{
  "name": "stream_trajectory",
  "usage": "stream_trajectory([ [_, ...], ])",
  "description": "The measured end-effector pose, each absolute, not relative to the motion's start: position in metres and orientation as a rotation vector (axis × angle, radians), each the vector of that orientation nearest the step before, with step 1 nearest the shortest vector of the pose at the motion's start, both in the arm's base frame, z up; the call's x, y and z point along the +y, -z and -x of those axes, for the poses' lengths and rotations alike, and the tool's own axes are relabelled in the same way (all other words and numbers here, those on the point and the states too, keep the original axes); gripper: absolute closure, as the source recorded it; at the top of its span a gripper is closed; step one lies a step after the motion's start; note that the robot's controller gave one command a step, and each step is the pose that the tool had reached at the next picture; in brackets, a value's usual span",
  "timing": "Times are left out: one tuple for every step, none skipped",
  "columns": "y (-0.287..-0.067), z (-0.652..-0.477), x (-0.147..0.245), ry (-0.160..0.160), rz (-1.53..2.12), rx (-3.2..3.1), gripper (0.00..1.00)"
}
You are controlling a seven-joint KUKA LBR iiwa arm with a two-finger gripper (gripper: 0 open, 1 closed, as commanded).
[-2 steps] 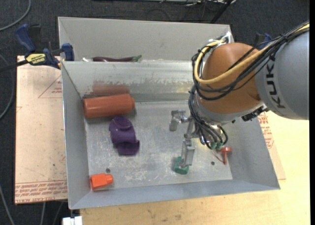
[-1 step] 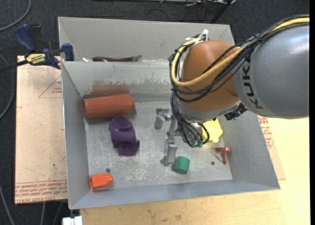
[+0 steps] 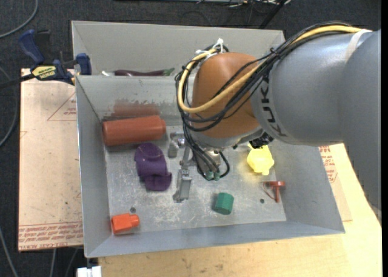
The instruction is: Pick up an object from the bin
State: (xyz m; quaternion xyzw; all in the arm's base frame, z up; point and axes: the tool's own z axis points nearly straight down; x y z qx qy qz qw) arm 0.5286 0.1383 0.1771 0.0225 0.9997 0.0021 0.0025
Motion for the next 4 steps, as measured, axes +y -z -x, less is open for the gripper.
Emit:
stream_trajectory([
  [-0.167,-0.533,0.148,-0.006,-0.081,3.137,0.0],
  [-0.181,-0.529,0.16,0.002,0.036,3.153,0.0],
  [-0.188,-0.54,0.164,-0.013,0.08,3.118,0.0],
  [-0.125,-0.539,0.158,-0.004,-0.143,3.139,0.0],
])
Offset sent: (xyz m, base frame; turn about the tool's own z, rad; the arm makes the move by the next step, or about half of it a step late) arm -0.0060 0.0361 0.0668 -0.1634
